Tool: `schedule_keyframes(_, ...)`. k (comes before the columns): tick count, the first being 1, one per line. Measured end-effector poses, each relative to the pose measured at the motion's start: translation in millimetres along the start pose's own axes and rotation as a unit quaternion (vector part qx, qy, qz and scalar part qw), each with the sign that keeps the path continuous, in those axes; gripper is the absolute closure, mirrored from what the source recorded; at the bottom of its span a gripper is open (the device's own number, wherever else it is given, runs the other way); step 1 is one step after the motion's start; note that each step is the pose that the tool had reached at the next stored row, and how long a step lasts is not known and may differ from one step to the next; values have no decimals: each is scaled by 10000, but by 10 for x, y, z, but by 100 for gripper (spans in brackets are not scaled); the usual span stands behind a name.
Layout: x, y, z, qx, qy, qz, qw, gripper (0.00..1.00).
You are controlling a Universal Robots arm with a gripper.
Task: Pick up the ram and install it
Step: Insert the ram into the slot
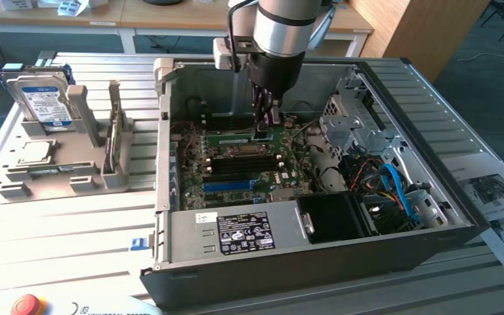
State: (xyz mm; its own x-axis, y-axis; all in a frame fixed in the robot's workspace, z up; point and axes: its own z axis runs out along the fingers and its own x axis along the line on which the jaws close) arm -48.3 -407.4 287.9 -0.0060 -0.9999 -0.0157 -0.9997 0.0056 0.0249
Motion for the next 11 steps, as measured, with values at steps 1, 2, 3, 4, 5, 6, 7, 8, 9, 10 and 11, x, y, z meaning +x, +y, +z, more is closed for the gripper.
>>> schedule_keyframes(1, 0, 0, 0, 0, 0, 0, 10000, 88)
schedule_keyframes(2, 0, 0, 0, 0, 0, 0, 10000, 88)
schedule_keyframes(3, 0, 0, 0, 0, 0, 0, 10000, 88)
schedule_keyframes(4, 0, 0, 0, 0, 0, 1, 10000, 88)
schedule_keyframes(5, 0, -5, 2, 1, -1, 1, 10000, 88)
schedule_keyframes(6, 0, -16, 3, 1, -2, 2, 10000, 88)
schedule_keyframes(7, 0, -31, 4, 1, -2, 2, 10000, 88)
schedule_keyframes(8, 0, -46, 4, 1, -1, 1, 10000, 88)
schedule_keyframes(9, 0, -56, 5, 0, -1, 2, 10000, 88)
schedule_keyframes(10, 0, -61, 5, 0, 0, 2, 10000, 88)
schedule_keyframes(11, 0, -62, 5, 0, 0, 2, 10000, 88)
